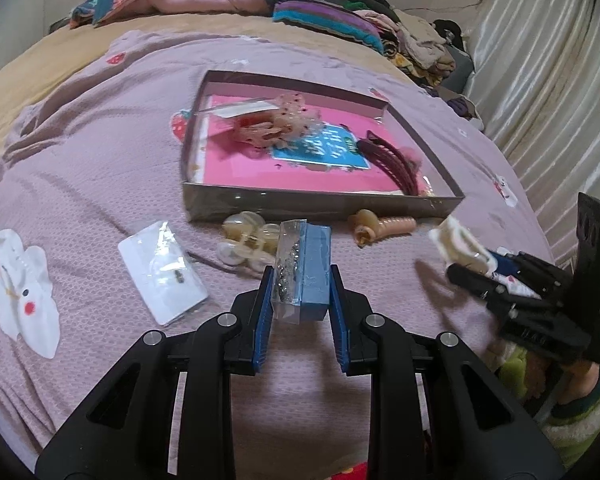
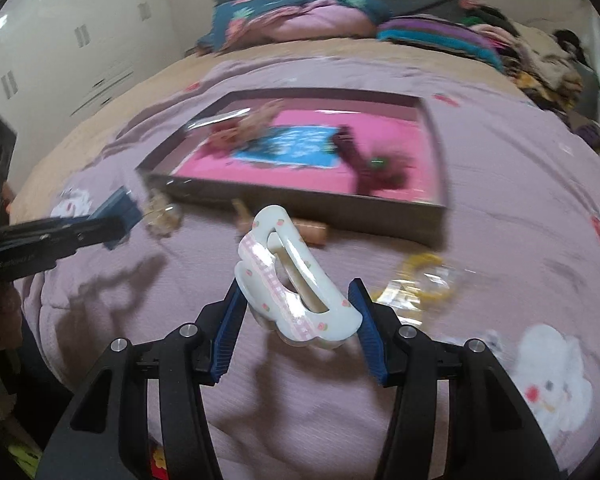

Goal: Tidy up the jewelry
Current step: 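Carry the blue card into the tray and release it while the right tool releases the white claw clip there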

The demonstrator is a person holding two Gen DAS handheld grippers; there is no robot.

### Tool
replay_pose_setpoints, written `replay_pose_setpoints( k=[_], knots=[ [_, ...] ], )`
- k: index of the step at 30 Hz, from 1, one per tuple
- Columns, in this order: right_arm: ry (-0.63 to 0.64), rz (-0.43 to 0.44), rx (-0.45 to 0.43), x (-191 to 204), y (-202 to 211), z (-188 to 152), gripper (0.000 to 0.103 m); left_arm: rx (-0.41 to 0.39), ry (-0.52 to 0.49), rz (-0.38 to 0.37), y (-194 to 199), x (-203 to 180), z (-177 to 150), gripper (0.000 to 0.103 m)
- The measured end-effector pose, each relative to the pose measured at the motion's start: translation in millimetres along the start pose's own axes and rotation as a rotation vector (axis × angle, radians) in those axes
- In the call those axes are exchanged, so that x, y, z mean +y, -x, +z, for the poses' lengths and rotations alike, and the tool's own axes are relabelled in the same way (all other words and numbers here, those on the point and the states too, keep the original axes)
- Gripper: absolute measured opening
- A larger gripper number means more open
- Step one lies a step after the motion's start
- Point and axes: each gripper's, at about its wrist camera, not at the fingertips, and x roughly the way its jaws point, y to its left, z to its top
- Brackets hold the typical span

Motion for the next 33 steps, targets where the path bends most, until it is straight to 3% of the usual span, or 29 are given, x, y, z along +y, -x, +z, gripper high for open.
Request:
replay_pose_setpoints(
  k=[18, 33],
  knots=[
    [-0.150, -0.105, -0.166, -62, 67, 5, 0.051, -0.021, -0.092, -0.011, 6, -45, 16, 0.018],
    [-0.206, -0.208, -0.223, -92, 95, 21, 0.051, -0.033, -0.121, -0.039, -3, -56, 57, 0.018]
  ],
)
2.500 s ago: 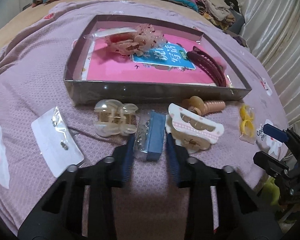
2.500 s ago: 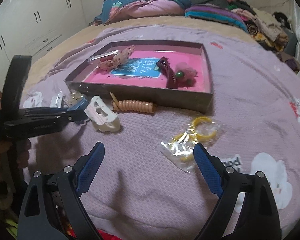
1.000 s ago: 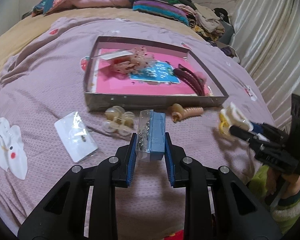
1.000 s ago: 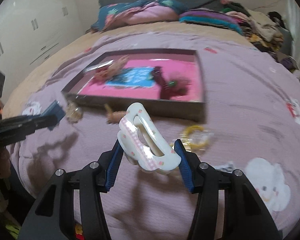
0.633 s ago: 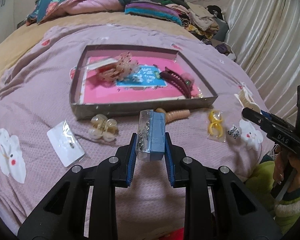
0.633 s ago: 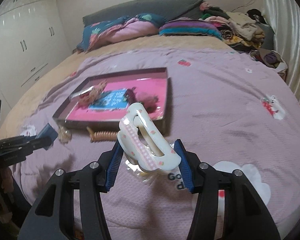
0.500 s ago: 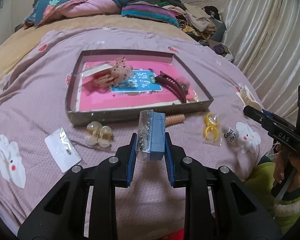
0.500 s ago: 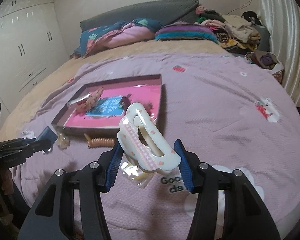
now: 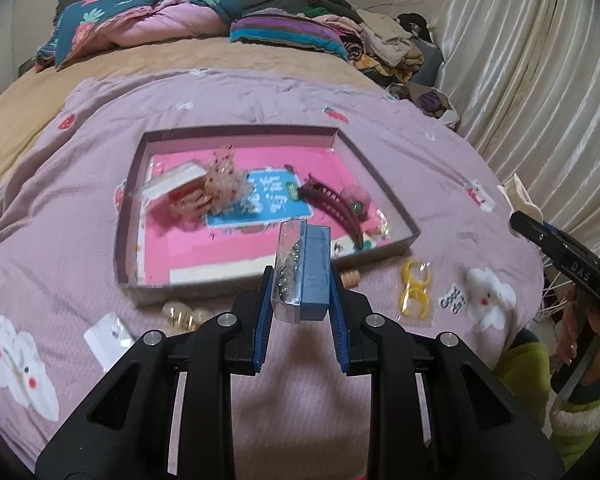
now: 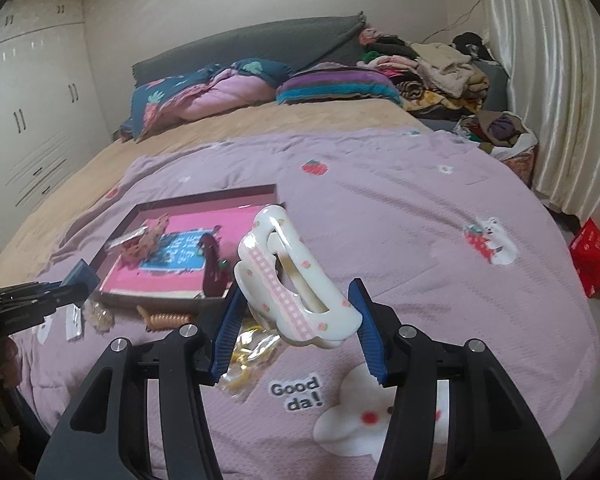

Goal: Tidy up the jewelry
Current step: 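Carry the blue card into the tray and release it while the right tool releases the white claw clip there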

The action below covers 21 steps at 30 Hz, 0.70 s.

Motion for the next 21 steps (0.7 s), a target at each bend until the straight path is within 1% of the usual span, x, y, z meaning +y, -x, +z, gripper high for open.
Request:
replay_pose_setpoints(
  k=[4, 11, 15, 21],
  knots=[
    [-0.006, -0.022, -0.025, -5, 8, 10, 0.051, -0.024, -0.027, -0.003, 1, -5, 17, 0.018],
    [-0.006, -0.051, -0.073, -10, 16, 32, 0.051, -0.056, -0.050, 0.001, -1, -3, 47, 0.018],
    [-0.004, -0.055, -0.098, -9, 19, 45, 0.051, -0.066, -0.043, -0.002, -6, 1, 67, 0.018],
    [0.024, -0.049, -0.141, 1, 17, 66, 0.051, -0.085, -0.050, 0.013, -10, 4, 86, 0.018]
  ],
)
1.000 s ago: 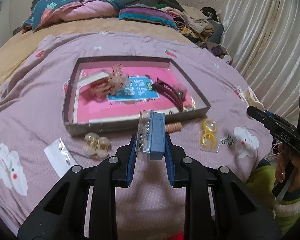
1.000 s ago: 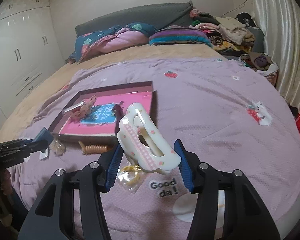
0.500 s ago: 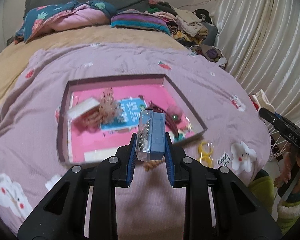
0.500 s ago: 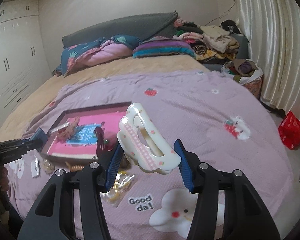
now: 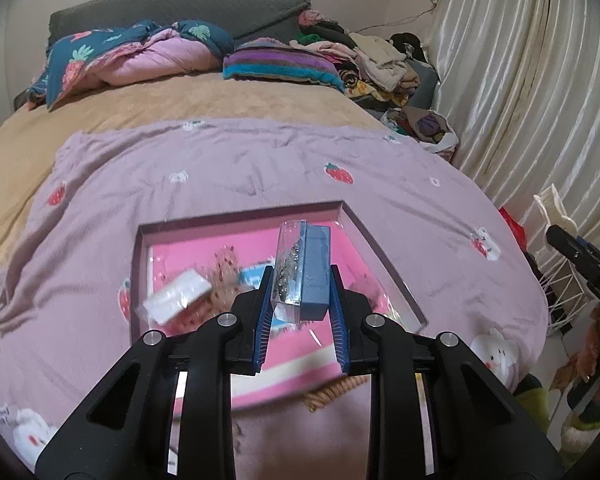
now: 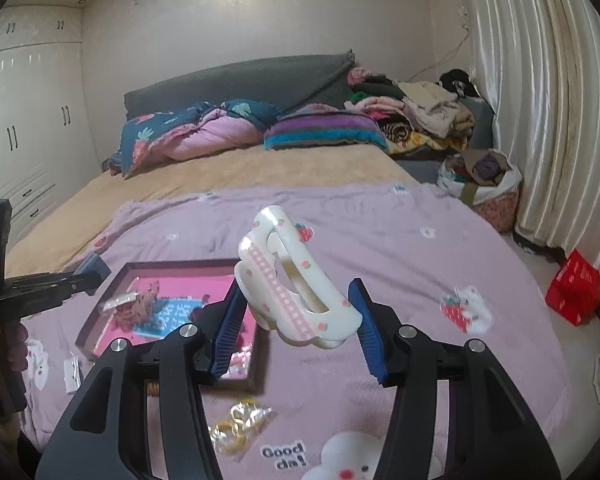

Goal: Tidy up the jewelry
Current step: 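Carry the blue card into the tray and release it while the right tool releases the white claw clip there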

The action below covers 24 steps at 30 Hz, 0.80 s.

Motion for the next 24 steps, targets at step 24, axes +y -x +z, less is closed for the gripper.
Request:
replay_pose_setpoints(
  k=[24],
  knots=[
    [0.072, 0.026, 0.157, 64, -119, -4, 0.051, 0.108, 0.066, 0.007, -63, 42, -20, 0.018]
  ],
)
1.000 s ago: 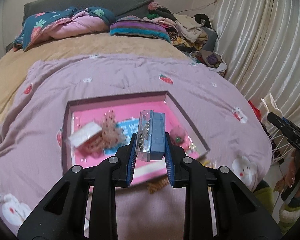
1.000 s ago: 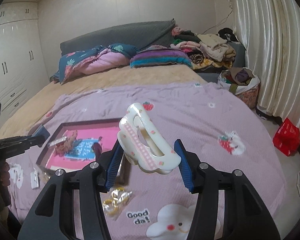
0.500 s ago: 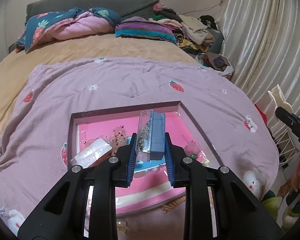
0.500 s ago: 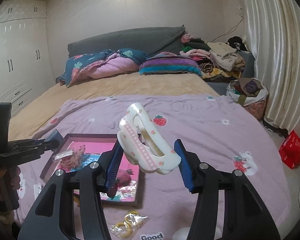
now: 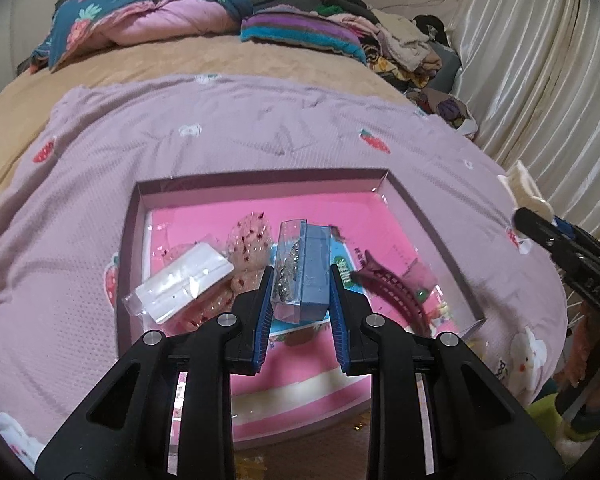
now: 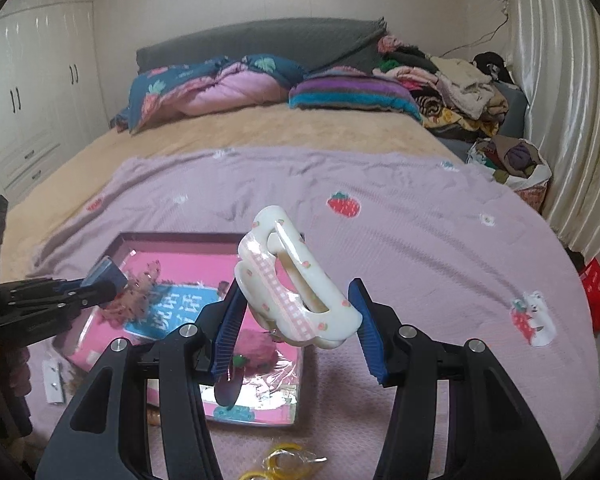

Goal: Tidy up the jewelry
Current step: 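Carry the blue card into the tray and release it while the right tool releases the white claw clip there, then withdraw both tools from the tray toward the remaining accessories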

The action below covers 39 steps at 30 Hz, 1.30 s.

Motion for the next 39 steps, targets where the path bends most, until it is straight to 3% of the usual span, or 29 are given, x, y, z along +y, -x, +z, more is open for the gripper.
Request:
replay_pose_setpoints(
  k=[20, 23, 30, 34, 39],
  knots=[
    [0.041, 0.017, 0.143, 22, -82, -14, 0.051, 0.126, -0.030, -0.045, -41, -8, -25, 0.018],
    [0.049, -0.007, 0.140, 22, -85, -18, 0.051, 0.138, -0.034, -0.050, -44, -9, -27, 0.027],
    [0.003, 0.007, 0.155, 13, -85, -28, 0.052, 0.132, -0.031, -0.040, -39, -7, -28, 0.033],
    [-0.011, 0.019, 0.140, 12, -74, -28, 0.064, 0.111, -0.029, -0.035, -27, -5, -24, 0.042],
    [-0.032, -0.002, 0.116, 9, -58, -29, 0.068, 0.088, -0.032, -0.032, -18, -5, -19, 0.050]
  ],
)
